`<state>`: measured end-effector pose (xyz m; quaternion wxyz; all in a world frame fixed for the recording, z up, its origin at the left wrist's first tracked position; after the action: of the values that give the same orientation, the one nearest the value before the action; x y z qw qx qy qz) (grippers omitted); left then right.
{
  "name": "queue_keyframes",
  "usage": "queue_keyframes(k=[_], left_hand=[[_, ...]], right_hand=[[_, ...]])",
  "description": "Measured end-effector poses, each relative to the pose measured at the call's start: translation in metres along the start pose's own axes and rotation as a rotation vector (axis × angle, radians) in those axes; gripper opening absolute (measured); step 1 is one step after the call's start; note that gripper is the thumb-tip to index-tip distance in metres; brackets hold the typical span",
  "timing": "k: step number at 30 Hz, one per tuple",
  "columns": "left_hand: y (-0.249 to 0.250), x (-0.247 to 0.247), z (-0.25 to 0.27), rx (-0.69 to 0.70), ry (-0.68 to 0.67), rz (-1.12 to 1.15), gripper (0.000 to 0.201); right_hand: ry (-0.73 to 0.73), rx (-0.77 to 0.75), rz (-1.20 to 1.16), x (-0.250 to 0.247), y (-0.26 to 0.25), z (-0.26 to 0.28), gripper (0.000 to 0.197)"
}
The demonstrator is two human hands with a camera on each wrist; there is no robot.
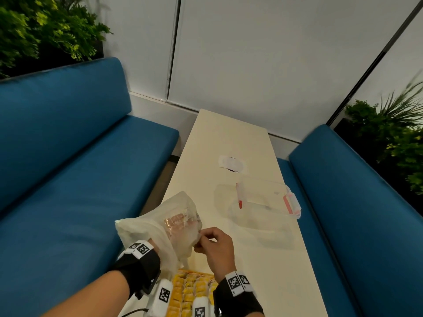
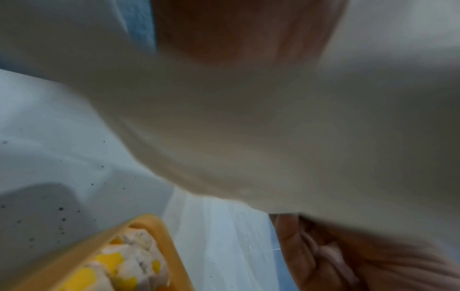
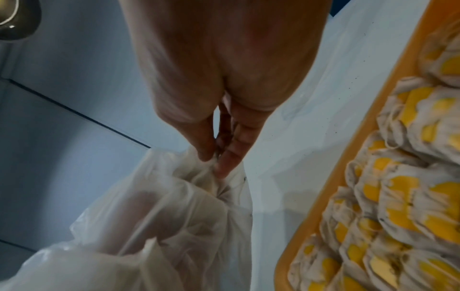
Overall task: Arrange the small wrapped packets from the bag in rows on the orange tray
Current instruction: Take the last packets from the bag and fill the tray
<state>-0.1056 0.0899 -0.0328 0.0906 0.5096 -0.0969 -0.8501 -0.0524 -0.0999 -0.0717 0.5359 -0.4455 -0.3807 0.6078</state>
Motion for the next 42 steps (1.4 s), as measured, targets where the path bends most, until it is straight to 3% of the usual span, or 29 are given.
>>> queue_keyframes(k=[6,11,17,25,28,30,32,33,35,37,38,40,42], left_hand=[[0.000,0.007,-0.003,0.025,-0.064,-0.012,0.068],[0.004,0.008,-0.001,0.046,0.027,0.096,0.057],[0.011,-0.007,0.006,0.043,0.028,0.140,0.064],[0.001,-0.005,-0.013,-0.091,-0.017,0.383,0.071],[0.001,0.003,-0.032,-0.257,0.021,0.474,0.061],[0.004,0.014,-0.052,-0.296,0.006,0.529,0.047],[0.007,0.023,-0.069,-0.306,-0.006,0.651,0.042],[0.008,0.022,-0.073,-0.308,0.045,0.817,0.041],[0.007,0.025,-0.086,-0.294,0.106,0.905,0.038],[-0.002,0.042,-0.113,-0.233,0.065,1.048,0.034],[0.000,0.041,-0.116,-0.207,0.059,1.148,0.045],[0.004,0.042,-0.123,-0.198,0.154,1.286,0.034],[0.026,0.013,-0.090,-0.205,0.227,1.302,0.027]], right_hand=[[0.020,0.060,-0.138,-0.001,0.003,0.001,0.005],[0.053,0.027,0.027,0.006,0.002,0.001,0.018],[0.037,0.050,0.103,0.004,-0.003,-0.003,0.023],[-0.015,0.081,-0.116,-0.017,-0.004,-0.005,0.020],[0.019,0.153,-0.129,-0.025,0.002,-0.011,0.017],[0.074,0.145,0.057,-0.030,0.003,-0.012,0.021],[0.125,0.023,0.340,-0.029,-0.008,0.000,0.034],[0.114,-0.069,0.407,-0.026,-0.018,0.010,0.037],[-0.048,-0.180,0.416,-0.018,-0.034,0.031,0.036],[-0.279,-0.159,0.442,-0.008,-0.042,0.046,0.039],[-0.338,-0.146,0.476,-0.006,-0.043,0.050,0.042],[-0.306,-0.144,0.536,-0.003,-0.041,0.046,0.039],[-0.242,-0.145,0.550,-0.001,-0.039,0.038,0.023]])
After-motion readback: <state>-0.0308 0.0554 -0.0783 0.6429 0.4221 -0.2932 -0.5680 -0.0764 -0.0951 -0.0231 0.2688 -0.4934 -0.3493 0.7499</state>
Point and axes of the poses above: each hand's wrist, its own z-axis away from the middle knuckle, its own x-axis out of the palm, y = z × x, the point moved 2 cm from there along -z, towards the middle knuckle, and after that the axes turned 8 degrees about x, right-handed, at the moved point
